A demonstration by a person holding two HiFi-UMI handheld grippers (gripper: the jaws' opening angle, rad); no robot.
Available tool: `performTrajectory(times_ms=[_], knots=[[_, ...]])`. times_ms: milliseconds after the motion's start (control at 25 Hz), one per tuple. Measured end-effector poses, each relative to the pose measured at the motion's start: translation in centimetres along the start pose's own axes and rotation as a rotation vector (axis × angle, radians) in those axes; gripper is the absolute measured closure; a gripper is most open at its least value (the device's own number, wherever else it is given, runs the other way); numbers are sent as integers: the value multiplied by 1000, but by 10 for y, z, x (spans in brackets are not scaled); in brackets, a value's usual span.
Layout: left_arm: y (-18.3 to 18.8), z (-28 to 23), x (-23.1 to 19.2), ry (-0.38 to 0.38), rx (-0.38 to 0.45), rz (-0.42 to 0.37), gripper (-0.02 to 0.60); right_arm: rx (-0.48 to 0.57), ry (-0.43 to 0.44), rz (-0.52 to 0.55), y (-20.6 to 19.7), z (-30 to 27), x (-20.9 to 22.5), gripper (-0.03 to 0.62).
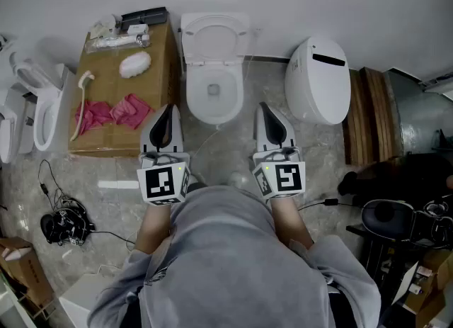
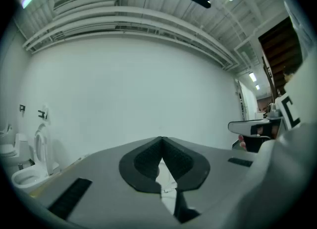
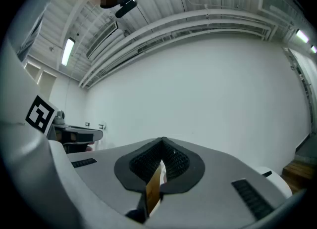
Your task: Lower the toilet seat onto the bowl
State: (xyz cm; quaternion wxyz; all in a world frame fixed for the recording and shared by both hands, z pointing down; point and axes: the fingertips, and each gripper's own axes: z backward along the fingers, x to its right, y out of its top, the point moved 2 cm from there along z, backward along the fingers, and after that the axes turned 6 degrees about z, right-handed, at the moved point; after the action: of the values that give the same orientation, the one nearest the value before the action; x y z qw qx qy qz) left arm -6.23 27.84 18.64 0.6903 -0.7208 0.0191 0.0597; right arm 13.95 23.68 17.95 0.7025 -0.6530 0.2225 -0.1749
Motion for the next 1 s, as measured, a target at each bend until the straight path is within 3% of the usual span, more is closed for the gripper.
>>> performTrajectory(times_ms=[1000], knots=[[-4,3,37,46,-6,-13,583,8,49,23,-3,18,28,595]])
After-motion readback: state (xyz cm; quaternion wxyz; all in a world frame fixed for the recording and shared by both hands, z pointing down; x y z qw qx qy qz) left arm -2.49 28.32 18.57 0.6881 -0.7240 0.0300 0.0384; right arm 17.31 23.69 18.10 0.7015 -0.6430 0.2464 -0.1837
